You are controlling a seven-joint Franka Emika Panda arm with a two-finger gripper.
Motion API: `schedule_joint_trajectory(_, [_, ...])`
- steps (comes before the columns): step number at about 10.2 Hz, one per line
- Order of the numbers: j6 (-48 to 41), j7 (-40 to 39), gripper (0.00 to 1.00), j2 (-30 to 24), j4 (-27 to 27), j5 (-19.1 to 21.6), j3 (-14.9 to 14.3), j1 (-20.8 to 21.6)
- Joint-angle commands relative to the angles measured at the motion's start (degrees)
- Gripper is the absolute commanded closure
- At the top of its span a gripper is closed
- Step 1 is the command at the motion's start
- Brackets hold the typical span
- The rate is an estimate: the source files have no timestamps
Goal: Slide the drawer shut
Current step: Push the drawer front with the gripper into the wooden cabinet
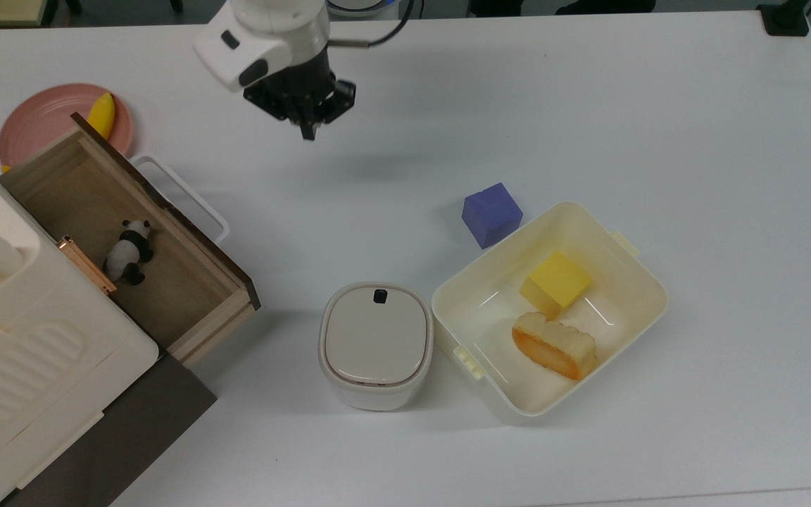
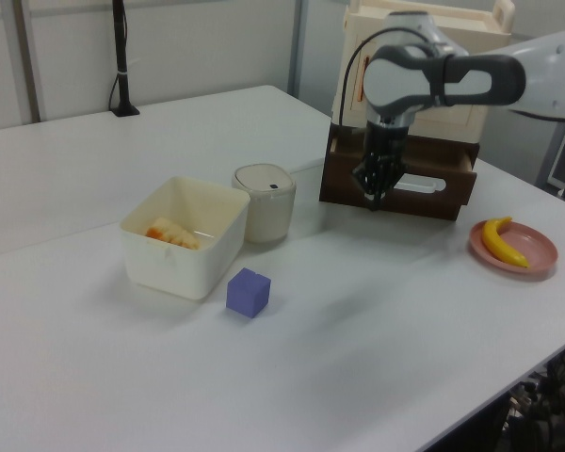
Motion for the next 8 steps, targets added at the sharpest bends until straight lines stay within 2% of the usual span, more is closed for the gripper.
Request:
schedule_joint_trajectory(1, [9.0, 8.3, 1.0, 2.3, -1.5, 1.0, -4.3, -0.1])
schedule_joint_trajectory(4, [20.3, 16.0, 1.0, 5.7, -1.0, 0.8, -8.8, -0.5])
schedule_joint_trajectory(6, [28.3, 21.1, 1.0, 8.9, -0.6, 0.1, -9.5, -0.7])
schedule_joint_trajectory(8, [33.7, 22.3, 1.0, 11.4, 1.4, 0.5, -11.1, -1.2])
